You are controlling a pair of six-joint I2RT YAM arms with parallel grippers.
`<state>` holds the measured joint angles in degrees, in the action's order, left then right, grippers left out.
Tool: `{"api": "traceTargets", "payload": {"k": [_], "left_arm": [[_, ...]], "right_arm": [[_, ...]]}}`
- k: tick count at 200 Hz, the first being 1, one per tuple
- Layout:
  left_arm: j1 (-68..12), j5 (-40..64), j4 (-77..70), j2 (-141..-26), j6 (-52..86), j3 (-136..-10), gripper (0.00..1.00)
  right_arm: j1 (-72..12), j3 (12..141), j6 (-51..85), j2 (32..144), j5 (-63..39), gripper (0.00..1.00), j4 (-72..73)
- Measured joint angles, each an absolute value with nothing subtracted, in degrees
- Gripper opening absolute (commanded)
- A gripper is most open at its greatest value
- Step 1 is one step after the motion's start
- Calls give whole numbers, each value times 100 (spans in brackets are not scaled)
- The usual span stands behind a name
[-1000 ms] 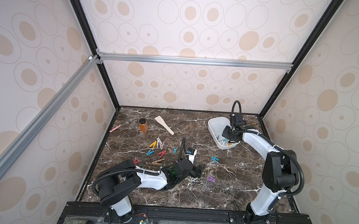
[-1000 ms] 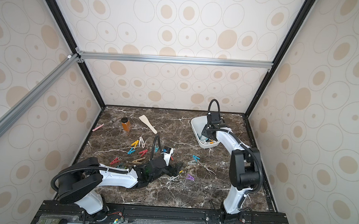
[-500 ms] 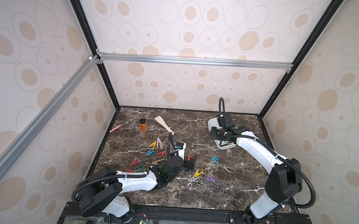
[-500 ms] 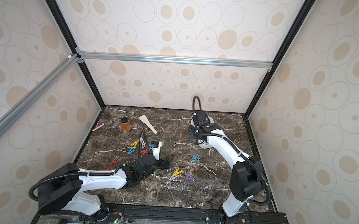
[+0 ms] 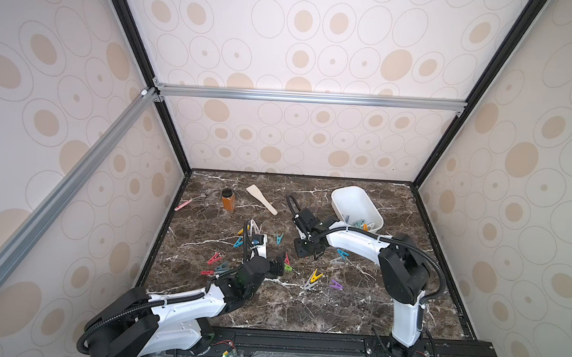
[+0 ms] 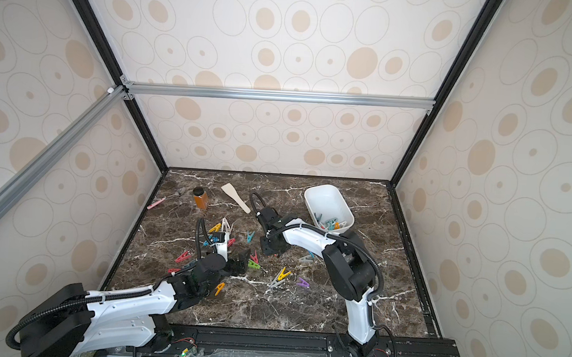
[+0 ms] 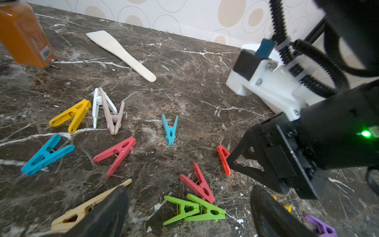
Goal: Put the clothespins into the storage box
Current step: Pick up the clothespin from the center of the board.
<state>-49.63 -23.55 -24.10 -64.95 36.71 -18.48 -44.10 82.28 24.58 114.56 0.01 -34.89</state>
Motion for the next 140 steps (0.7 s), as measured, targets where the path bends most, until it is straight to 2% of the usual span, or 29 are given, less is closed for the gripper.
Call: {"api": "traceTargets", "payload": {"k": [68, 140], "left_arm": [[-4958, -2038, -2517, -6816, 3669, -1848, 91], [-4958, -1890, -2700, -7072, 3667, -2025, 90]], "right_arm": [[-4431, 8934, 2456, 12145, 250, 35, -3629], [-4484, 8923, 2539, 12151, 482, 18, -3728]]}}
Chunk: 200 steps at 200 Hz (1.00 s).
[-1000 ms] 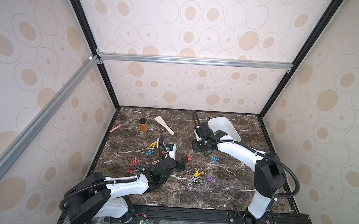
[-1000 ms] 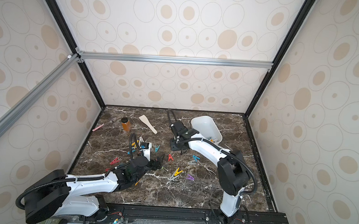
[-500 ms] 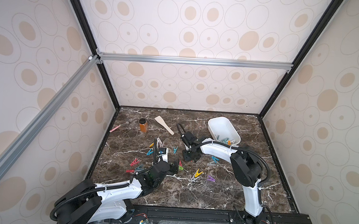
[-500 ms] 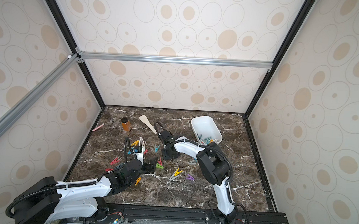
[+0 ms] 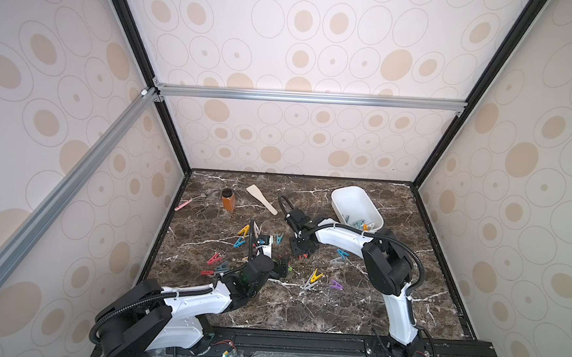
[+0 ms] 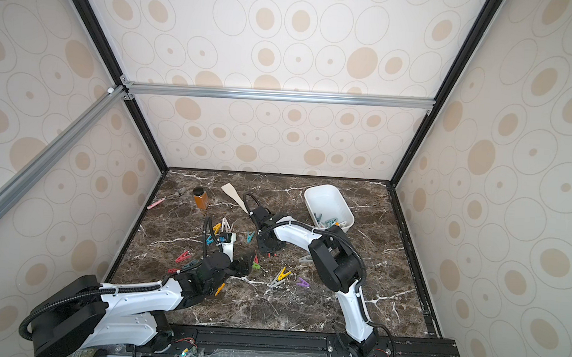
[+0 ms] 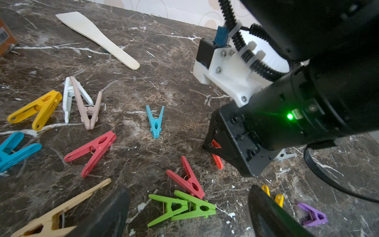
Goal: Put the clothespins into the storage box
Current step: Pick up the clothespin from the center of the board, then place the clothespin in the storage box.
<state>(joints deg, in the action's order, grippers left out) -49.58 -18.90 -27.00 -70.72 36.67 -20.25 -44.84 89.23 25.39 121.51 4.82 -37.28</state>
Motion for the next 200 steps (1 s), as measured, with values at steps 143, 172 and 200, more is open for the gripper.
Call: {"api": "traceTargets", "payload": {"k": [143, 172, 200], "left_arm": [[-5817, -1319, -3820, -8794, 3098, -3483, 87], [-6031, -1090, -3850, -9625, 3059, -4248, 87], [-6095, -1015, -3782, -9880, 3048, -4405, 88]], "right_arm": [[-2755, 7684, 2740, 9417, 956, 12, -3642], [-1612, 7432, 2829, 9360, 985, 11, -3288], [-1109, 7579, 2871, 9880, 928, 10, -3133]]}}
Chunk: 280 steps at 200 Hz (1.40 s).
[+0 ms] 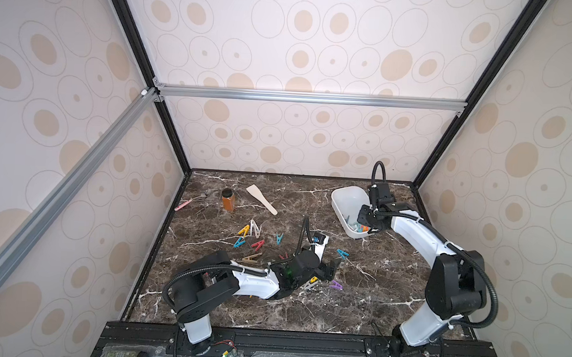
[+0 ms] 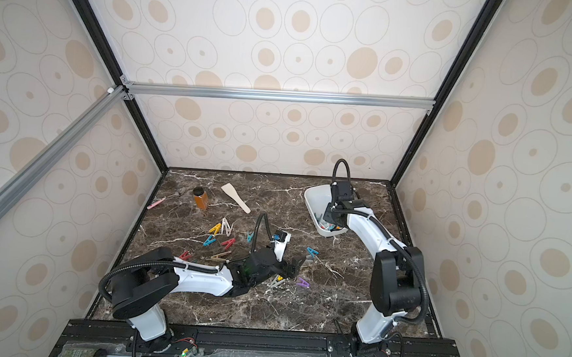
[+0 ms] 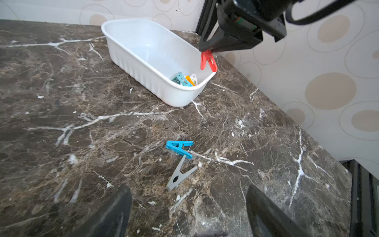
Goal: Put the clothespins into the storage box
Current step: Place the clothespin in the storage box, then pick up the clothespin from the center of the board.
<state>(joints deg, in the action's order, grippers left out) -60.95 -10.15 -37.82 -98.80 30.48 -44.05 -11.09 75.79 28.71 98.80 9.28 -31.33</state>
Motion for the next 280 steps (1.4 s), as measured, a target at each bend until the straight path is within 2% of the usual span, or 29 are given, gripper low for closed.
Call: {"api": "traceTargets", "payload": {"k": [19, 43, 64, 92, 120, 160, 210, 280], "left_arm": [[-6093, -1048, -3739, -9872, 2993, -4407, 88], [-6090, -1103, -3677, -9850, 2928, -4407, 89], [-6090, -1125, -3667, -9841, 2886, -4407, 89], [-6080, -1146, -3669, -9826, 2882, -4407, 90], [-6045, -1199, -3667, -9581, 2882, -4287, 90], [-5983, -1699, -3671, -8506, 2947, -3483, 91], [-5848, -2080, -3496, -7607, 3227, -2764, 92], [-5824, -1798, -3566, -7835, 3540, -2707, 89]], "right_arm": [[-991, 7835, 2869, 10357, 902, 14, -3061], [-978, 8049, 2829, 10652, 847, 31, -3111], [-1020, 8180, 2783, 10659, 762, 37, -3144], [-1253, 8204, 2731, 10503, 770, 38, -3267], [-1850, 7953, 2620, 9990, 906, 38, -3352], [-2812, 6930, 2475, 8954, 864, 38, -3389], [-3752, 5863, 2884, 8833, 788, 38, -3599], [-3874, 5701, 3118, 9139, 228, 39, -3553]]}}
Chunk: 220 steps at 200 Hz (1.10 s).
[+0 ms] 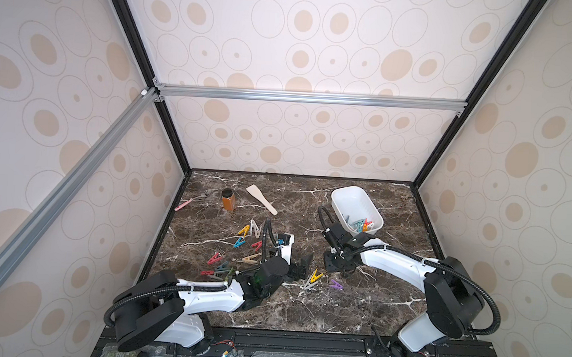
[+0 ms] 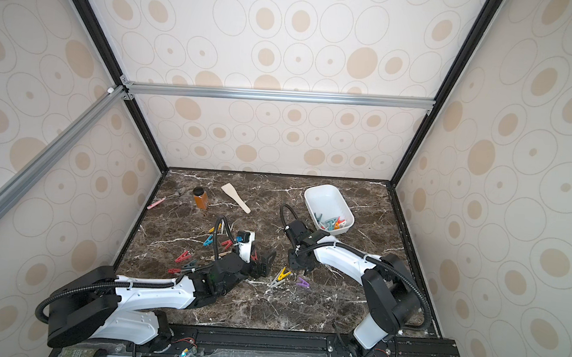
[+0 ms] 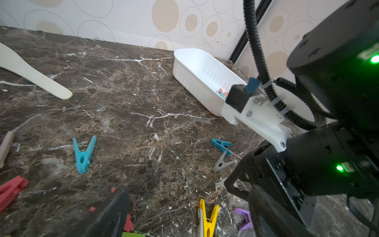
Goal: Put the clothespins into the storage box
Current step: Pick up the clothespin from the center of the board.
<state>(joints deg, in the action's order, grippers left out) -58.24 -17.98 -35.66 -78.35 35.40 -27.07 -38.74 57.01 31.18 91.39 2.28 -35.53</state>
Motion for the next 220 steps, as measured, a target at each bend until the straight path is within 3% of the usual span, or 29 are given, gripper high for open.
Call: {"api": "traceTargets", "payload": {"k": [75, 143, 170, 186, 203, 220], "left_arm": [[-5824, -1391, -3607, -8232, 3669, -2897, 89], [-5824, -1334, -3524, -8272, 3590, -3221, 89], [-5824, -1308, -3509, -8348, 3548, -3301, 89], [-5824, -1291, -3503, -8359, 3553, -3304, 89], [-5824, -1273, -3509, -8357, 3575, -3301, 88], [-5826, -1267, -3507, -8350, 3610, -3295, 89]], "right_arm": [[-3931, 5009, 2950, 9072, -115, 48, -3795], [-3931, 5142, 2805, 9282, 349, 29, -3854], [-3889, 5142, 2845, 9282, 475, 26, -3852], [-3874, 5142, 2873, 9282, 497, 29, -3848], [-3852, 5142, 2943, 9279, 471, 40, -3837], [-3844, 5142, 2939, 9266, 397, 42, -3848]]}}
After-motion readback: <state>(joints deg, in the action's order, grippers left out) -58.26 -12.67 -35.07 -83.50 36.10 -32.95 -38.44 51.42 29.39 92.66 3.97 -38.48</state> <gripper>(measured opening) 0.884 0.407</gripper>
